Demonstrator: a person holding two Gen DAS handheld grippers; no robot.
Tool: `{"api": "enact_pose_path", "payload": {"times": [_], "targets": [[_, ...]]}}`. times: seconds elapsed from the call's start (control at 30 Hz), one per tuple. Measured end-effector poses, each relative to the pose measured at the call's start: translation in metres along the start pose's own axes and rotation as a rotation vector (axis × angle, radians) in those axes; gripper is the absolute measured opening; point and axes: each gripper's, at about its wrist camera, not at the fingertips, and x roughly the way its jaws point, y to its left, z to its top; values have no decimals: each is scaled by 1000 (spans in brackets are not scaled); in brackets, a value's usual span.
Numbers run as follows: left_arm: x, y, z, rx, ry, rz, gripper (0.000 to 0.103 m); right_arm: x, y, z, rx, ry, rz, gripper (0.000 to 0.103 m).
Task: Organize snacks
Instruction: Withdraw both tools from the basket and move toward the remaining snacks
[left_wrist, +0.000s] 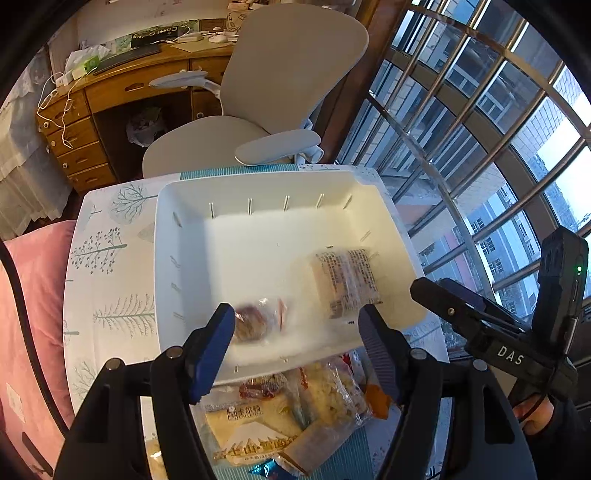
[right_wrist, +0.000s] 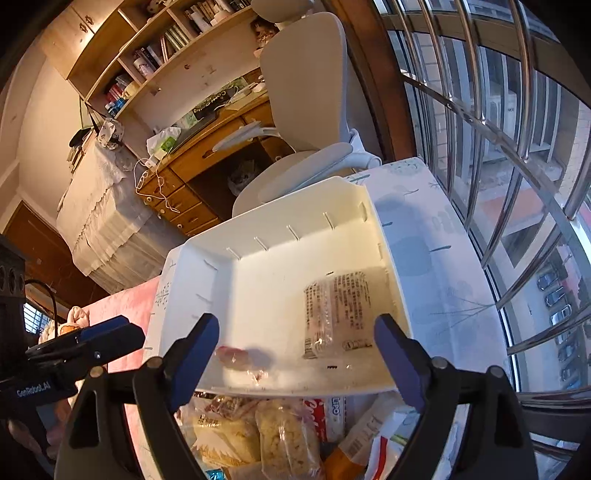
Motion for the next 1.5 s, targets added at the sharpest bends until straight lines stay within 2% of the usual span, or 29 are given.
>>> {"api": "enact_pose_path", "payload": {"times": [0.17, 0.3, 0.6, 0.8, 1.17, 1.5], "targets": [[-15, -2, -16, 17, -2, -17, 68, -17, 13, -12, -37, -41, 6, 87], [-31, -1, -34, 33, -15, -35, 68, -30, 25, -26, -57, -65, -30, 87], [-69, 10, -89, 77, -37, -70, 70, -56, 55, -90, -76, -93, -122, 87], [-81, 22, -126, 70, -23, -93, 72, -68, 67, -132, -81, -91, -194, 87], [-73, 41, -184, -26, 47, -79, 75, -87, 57, -196, -41, -62, -316, 87], [-41, 48, -210, -131, 137, -4, 75, -100, 19, -208, -44, -20, -376, 87]]}}
